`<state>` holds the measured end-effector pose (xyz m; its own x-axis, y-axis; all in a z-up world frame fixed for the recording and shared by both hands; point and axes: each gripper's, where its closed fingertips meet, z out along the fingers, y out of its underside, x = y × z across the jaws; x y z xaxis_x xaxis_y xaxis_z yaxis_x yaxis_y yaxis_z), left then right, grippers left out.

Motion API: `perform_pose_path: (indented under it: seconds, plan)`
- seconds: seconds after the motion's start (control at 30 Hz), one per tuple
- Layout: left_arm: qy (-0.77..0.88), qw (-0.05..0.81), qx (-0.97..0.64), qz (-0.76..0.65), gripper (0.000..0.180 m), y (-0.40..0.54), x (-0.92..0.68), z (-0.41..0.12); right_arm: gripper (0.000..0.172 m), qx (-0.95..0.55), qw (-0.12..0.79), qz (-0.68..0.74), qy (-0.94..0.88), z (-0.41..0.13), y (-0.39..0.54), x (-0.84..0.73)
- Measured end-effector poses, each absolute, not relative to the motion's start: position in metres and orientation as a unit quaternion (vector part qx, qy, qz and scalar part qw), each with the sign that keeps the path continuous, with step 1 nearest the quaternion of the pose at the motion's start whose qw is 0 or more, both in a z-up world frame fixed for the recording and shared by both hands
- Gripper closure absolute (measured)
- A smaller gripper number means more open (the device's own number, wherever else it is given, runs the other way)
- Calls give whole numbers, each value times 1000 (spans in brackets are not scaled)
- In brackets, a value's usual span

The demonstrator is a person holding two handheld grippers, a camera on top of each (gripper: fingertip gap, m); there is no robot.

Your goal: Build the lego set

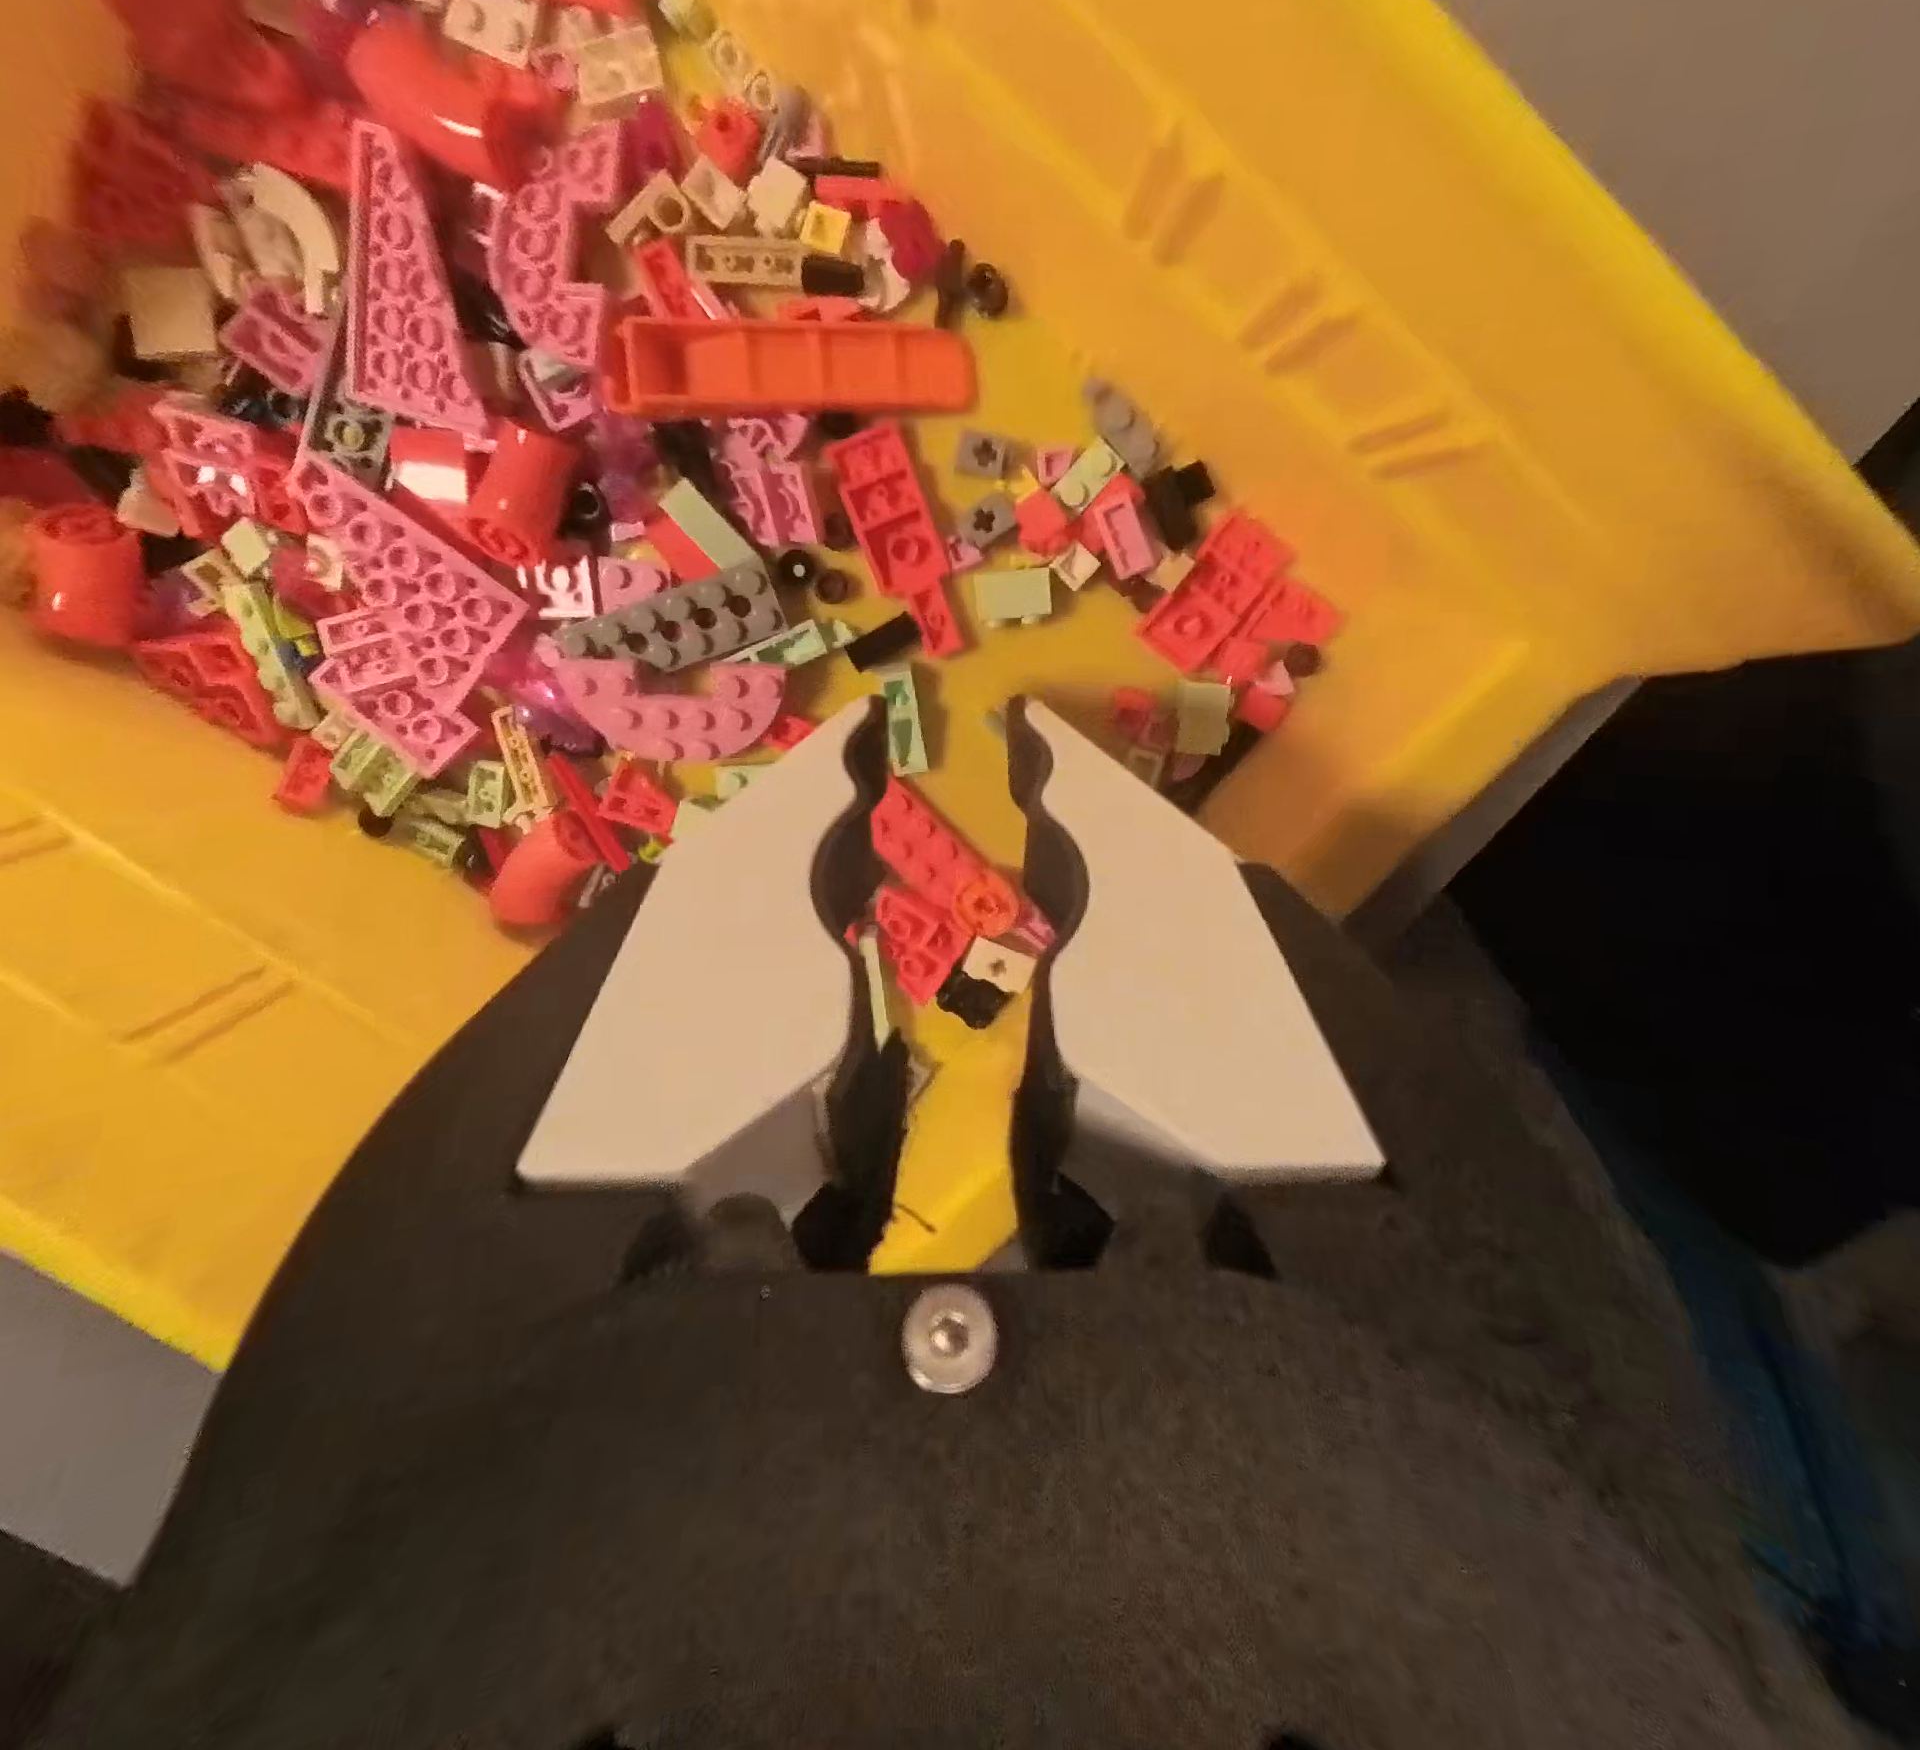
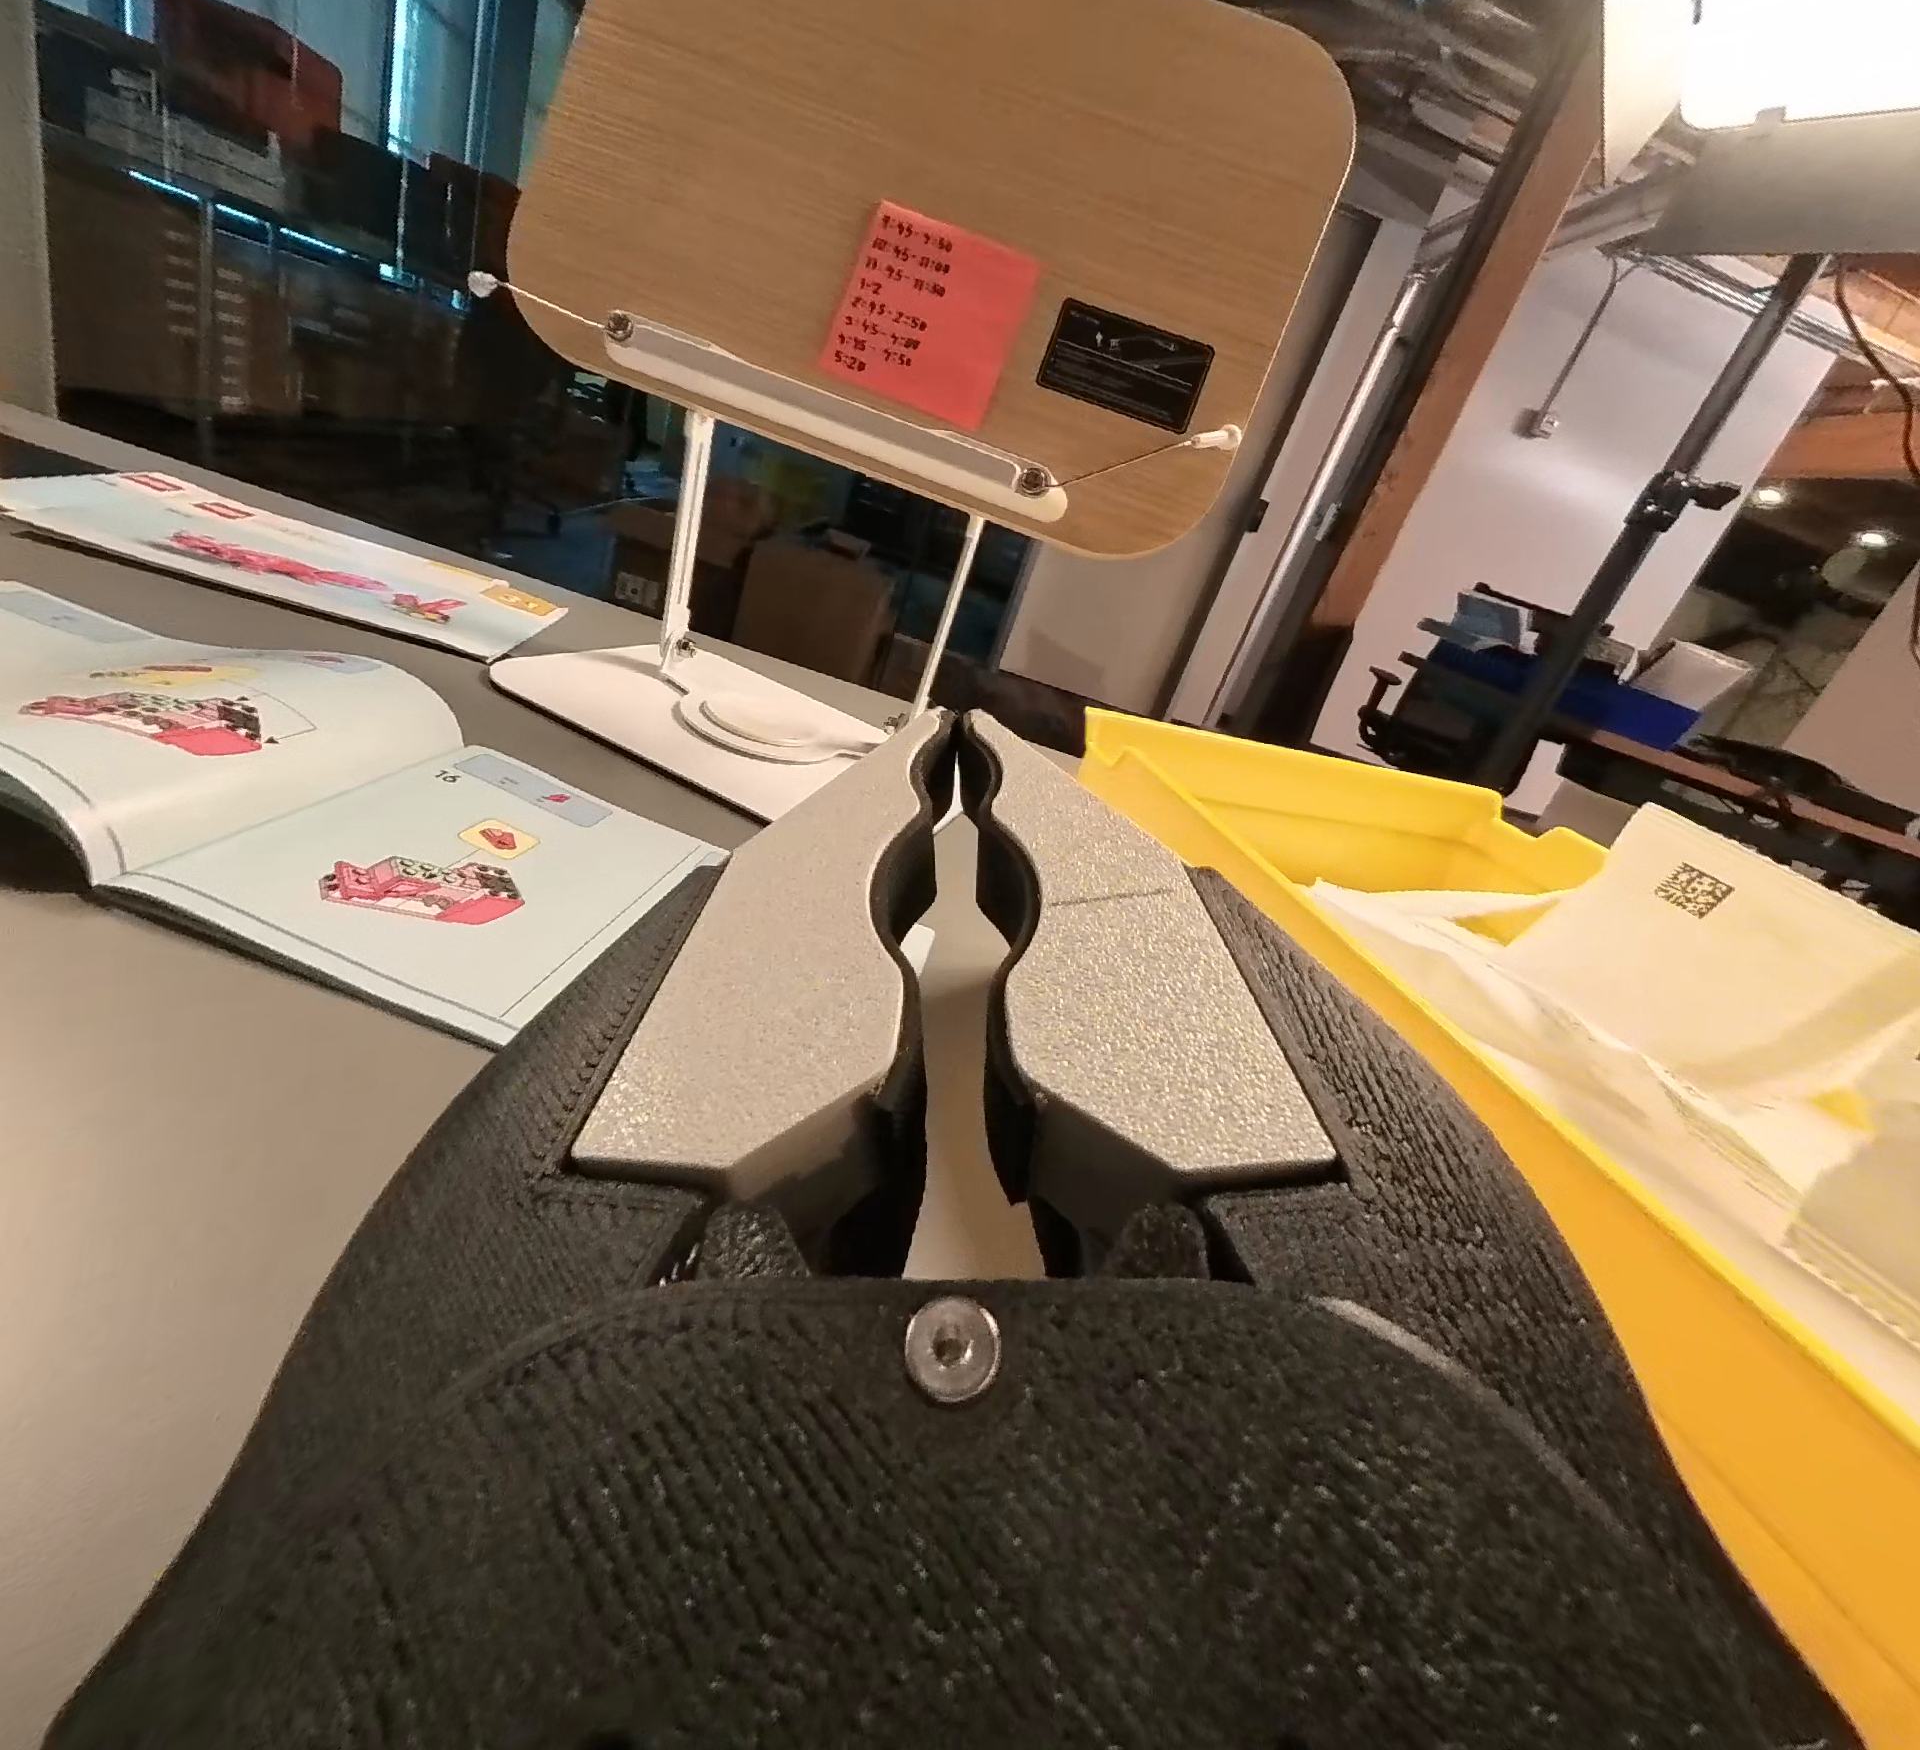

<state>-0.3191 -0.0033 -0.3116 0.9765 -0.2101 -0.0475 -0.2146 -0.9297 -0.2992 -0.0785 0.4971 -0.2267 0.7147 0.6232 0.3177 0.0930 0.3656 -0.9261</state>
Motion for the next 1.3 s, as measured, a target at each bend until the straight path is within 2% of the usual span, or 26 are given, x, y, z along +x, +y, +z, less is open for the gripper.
perform_pose_path:
  seconds: [0.13, 0.33, 0.57, 0.73, 0.97, 1.13, 1.3]
  plan:
    - [132, 144, -981, -1, 160, 7, -315, -314, 172, -539, 753, 179, -332, -228, 498, -78]
    - [162, 178, -968, -64, 157, 23, -293, -317, 172, -542, 749, 187, -331, -229, 499, -78]
    - [162, 143, -974, -67, 160, 14, -295, -335, 172, -538, 747, 190, -341, -229, 496, -82]
    - [136, 87, -986, -42, 180, -5, -306, -336, 172, -538, 747, 194, -339, -229, 496, -82]
    - [199, 199, -958, -55, 162, 28, -289, -324, 172, -538, 746, 198, -339, -229, 496, -82]
    - [216, 169, -960, -50, 163, 27, -287, -337, 172, -538, 746, 199, -338, -228, 496, -82]
    - [186, 109, -974, -68, 172, 0, -292, -341, 172, -537, 746, 201, -339, -228, 496, -83]
